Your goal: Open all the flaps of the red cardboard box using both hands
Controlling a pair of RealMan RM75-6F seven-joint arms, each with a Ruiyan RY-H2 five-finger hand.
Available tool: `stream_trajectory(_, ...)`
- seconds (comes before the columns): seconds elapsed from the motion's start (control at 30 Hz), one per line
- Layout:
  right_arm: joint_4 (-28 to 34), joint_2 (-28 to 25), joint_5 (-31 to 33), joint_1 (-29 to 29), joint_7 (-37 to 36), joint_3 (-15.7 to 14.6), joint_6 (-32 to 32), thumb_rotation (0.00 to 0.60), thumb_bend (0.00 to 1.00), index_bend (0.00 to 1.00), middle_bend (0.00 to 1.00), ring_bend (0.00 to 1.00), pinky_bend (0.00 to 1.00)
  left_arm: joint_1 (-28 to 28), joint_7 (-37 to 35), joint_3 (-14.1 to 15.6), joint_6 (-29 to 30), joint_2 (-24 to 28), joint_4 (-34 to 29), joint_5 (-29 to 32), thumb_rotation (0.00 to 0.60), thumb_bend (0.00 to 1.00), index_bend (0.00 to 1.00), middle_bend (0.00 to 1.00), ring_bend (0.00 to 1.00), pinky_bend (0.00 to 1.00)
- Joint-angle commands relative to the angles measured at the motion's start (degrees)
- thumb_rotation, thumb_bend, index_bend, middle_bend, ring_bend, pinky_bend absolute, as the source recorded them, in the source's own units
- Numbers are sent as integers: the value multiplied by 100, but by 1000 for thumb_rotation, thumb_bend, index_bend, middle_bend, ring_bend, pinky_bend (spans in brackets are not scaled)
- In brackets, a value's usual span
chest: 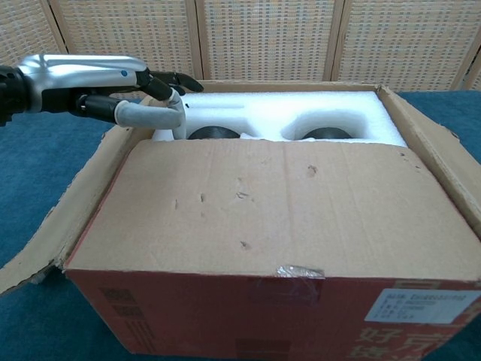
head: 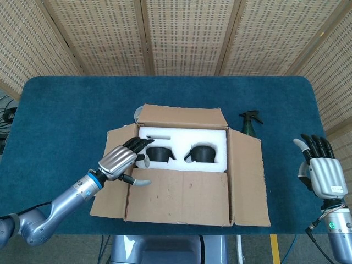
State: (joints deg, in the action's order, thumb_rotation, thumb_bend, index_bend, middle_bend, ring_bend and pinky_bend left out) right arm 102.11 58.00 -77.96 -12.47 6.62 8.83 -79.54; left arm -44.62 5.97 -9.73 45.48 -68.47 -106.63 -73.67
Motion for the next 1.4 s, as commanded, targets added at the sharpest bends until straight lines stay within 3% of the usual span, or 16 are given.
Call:
stream_trajectory(0.03,-15,-4,-1,13,-25,6,-18,600,878,147,92,0,7,-37,60,42,22,-49,-24,49,110,96,432,0,0,0)
stream_trajectory(0.43,-66,-9,-17,50,-112,26,-78,600,878,146,93,0,7,-177,-297,47,-310,232,-365,341,109,96,467,0,0,0)
stream_trajectory(1.0,-54,5,-37,18,-103,32,-19,600,878,146,92,0,7,-90,-2453,-324,-784,1067,-905,-15,107,102,467,0,0,0)
stream_trajectory(1.17,-25,13,-89,-1,-75,12,6,600,874,138,92,0,7,-29,-3427,-413,-978,1294,-1058,-300,107,106,462,0,0,0)
stream_trajectory(1.4,-9,33,-103,-28,-38,5,44,600,826,134,90,0,7,9,-5422,-440,-1259,1538,-1261,-1118,99,111,452,0,0,0)
